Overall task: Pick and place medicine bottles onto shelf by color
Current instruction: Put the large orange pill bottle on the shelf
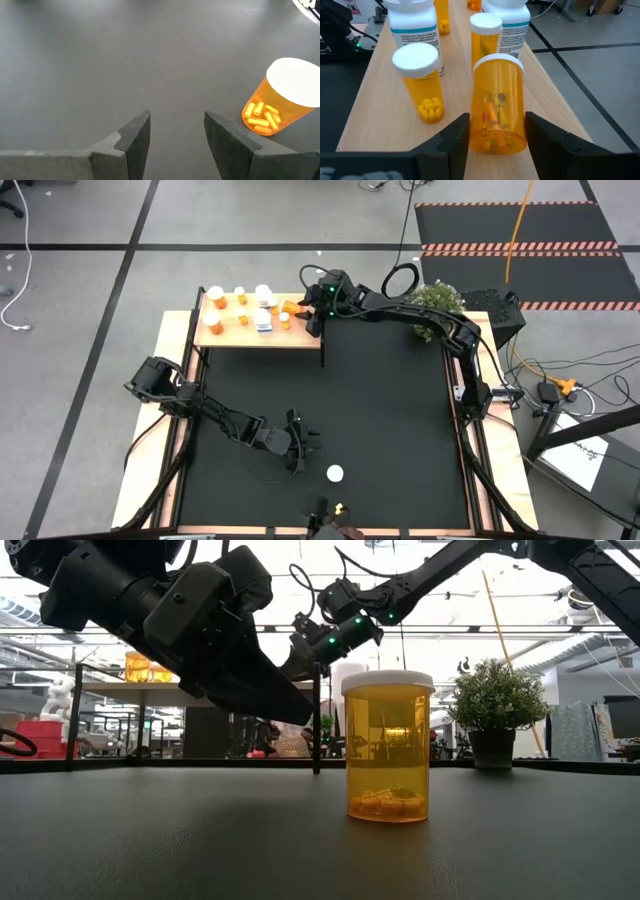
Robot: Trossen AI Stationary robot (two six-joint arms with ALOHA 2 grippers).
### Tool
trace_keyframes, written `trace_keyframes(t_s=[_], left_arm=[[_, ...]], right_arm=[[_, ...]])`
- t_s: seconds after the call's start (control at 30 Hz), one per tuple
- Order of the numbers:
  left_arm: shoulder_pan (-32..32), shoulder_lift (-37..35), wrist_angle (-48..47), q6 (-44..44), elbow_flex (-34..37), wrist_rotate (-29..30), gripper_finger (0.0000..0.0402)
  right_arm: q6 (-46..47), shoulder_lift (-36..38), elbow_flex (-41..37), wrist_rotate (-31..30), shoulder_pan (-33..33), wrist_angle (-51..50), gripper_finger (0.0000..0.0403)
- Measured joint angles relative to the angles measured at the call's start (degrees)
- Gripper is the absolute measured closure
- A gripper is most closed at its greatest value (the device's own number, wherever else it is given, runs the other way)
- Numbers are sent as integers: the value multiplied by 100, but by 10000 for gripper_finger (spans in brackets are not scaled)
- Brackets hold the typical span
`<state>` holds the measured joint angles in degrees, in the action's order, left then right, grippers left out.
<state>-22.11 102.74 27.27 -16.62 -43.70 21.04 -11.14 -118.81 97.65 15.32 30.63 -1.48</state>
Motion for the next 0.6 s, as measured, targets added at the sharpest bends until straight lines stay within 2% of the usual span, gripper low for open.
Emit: trace_keyframes(t_s=[0.33, 0.6], left_arm=[[0, 0, -17, 2, 0, 0, 215], [0, 0, -3, 2, 0, 0, 215]], right_arm=[[70, 459, -9, -29, 0, -337, 236], [75, 1230, -9, -27, 0, -1286, 235]])
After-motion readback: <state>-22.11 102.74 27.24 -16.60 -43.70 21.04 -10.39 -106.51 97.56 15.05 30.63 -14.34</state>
